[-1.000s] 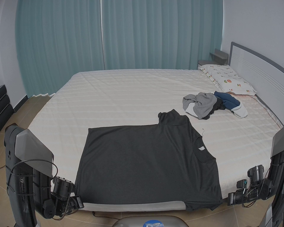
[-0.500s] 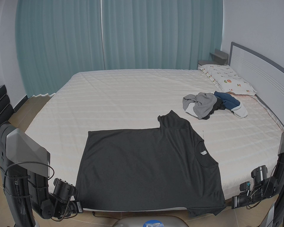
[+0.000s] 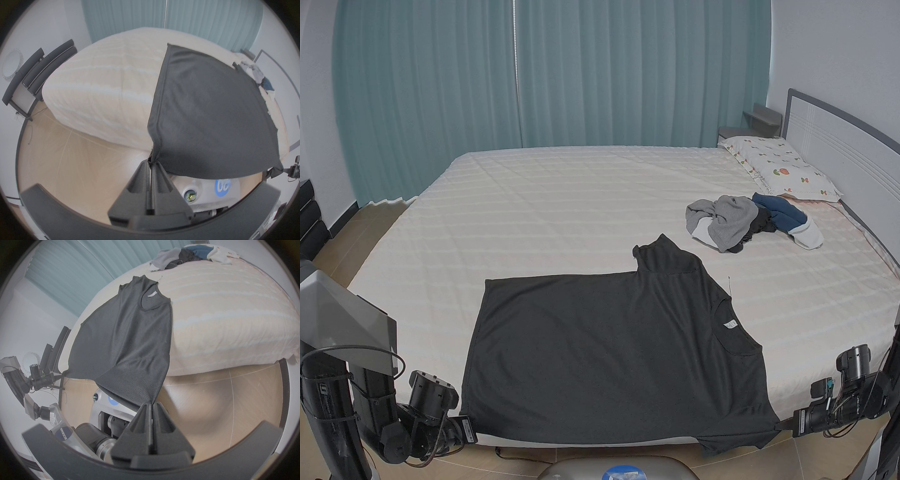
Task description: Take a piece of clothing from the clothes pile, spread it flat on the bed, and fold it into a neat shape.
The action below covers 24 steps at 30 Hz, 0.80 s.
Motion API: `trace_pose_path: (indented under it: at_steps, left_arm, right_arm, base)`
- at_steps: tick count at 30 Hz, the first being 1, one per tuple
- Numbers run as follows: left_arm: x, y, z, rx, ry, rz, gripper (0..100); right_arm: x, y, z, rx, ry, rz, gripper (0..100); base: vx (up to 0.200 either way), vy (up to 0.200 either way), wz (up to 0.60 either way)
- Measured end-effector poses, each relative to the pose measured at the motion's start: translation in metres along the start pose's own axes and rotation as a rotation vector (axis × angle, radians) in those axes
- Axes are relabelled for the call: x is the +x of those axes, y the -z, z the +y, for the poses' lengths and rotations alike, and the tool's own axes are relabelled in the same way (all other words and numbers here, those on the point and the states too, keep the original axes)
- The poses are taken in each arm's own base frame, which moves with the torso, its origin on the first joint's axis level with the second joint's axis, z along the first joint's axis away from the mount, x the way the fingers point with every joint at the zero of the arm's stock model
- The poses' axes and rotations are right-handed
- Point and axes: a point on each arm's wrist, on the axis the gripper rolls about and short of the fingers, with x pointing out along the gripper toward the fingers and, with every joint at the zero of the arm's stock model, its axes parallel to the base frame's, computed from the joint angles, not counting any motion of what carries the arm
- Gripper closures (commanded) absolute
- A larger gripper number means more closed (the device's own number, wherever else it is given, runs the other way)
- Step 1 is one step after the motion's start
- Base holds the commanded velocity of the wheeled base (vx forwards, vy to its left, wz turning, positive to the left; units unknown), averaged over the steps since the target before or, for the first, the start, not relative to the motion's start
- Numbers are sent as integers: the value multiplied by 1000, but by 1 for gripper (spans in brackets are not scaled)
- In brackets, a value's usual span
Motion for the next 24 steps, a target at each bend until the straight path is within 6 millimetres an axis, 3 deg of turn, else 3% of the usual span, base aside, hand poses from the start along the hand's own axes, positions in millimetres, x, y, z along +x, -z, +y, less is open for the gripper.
trace_pose_path:
  at_steps: [15,24]
  left_arm:
    - [-5,-38,-7,-92,141,-313,100]
    - [-7,-46,-6,-127,167,-379,100]
  right_arm:
    - [-3,-31,9,13,-35,-204,100]
    - [-14,-55,18,3,-59,-328,100]
  base:
    - [0,0,0]
    - [0,0,0]
